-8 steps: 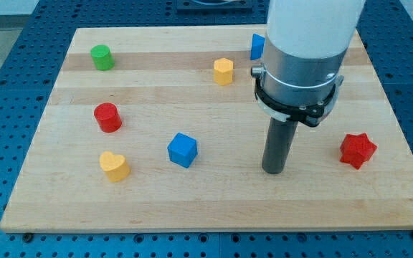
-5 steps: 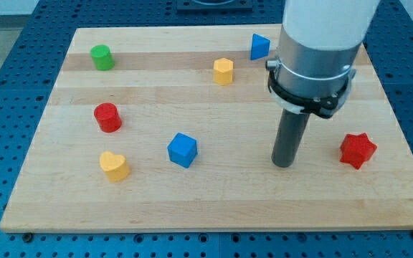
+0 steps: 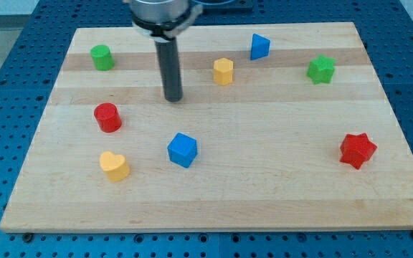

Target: Push the green circle towards the top left corner of the board

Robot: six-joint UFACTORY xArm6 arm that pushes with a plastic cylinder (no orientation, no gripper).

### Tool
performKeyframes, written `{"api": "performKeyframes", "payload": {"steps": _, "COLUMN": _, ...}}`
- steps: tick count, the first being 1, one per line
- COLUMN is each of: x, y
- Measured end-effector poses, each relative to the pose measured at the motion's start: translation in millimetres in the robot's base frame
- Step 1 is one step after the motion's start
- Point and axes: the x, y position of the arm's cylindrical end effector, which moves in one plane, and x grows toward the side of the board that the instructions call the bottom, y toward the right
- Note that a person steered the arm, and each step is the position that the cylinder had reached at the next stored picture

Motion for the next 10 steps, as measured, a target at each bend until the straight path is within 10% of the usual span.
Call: {"api": "performKeyframes", "payload": {"steps": 10, "x": -96, "y": -146}}
